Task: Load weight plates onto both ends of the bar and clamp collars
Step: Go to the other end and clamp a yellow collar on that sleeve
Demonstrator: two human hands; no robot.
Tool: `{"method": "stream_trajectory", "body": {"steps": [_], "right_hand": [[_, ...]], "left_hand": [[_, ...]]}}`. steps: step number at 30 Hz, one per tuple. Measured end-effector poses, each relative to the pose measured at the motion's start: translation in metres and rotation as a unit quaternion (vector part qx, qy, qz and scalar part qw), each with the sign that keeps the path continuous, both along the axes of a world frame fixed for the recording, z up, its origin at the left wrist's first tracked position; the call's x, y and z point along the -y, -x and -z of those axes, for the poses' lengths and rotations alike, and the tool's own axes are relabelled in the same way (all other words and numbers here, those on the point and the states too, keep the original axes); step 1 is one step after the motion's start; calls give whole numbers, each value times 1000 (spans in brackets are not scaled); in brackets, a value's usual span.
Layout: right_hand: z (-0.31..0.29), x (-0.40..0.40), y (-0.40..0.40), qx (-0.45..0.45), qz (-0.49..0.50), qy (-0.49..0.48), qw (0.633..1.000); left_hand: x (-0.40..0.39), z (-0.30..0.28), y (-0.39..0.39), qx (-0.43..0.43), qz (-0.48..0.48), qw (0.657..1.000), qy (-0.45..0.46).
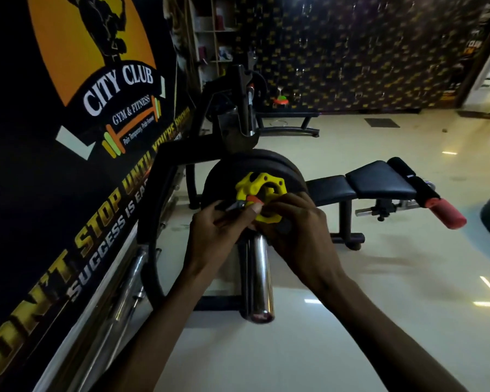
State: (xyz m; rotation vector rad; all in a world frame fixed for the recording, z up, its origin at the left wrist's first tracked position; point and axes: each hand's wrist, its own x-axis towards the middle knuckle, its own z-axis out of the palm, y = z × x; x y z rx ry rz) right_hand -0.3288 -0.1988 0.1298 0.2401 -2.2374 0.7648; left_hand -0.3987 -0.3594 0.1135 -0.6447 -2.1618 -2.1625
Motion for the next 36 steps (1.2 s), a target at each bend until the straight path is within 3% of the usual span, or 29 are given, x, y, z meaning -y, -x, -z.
{"method": "stream_trajectory", "body": {"steps": [5, 7, 11, 16, 24, 36], "right_hand": [[19, -7, -47, 13, -79, 201, 976], [30, -13, -62, 48, -80, 237, 967], [52, -16, -84, 172, -122, 258, 943], [69, -9, -103, 231, -163, 249, 926], [100, 4, -122, 251, -143, 272, 918], [122, 13, -118, 233, -83, 278, 928]], "left_hand": [[20, 26, -41, 21, 6, 1000, 1], [26, 37, -61, 45, 7, 999, 7], [38, 54, -92, 83, 28, 995, 42], [51, 63, -114, 114, 43, 991, 61], [57, 92, -128, 127, -5, 991, 45], [64, 118, -120, 109, 29, 991, 69]]}}
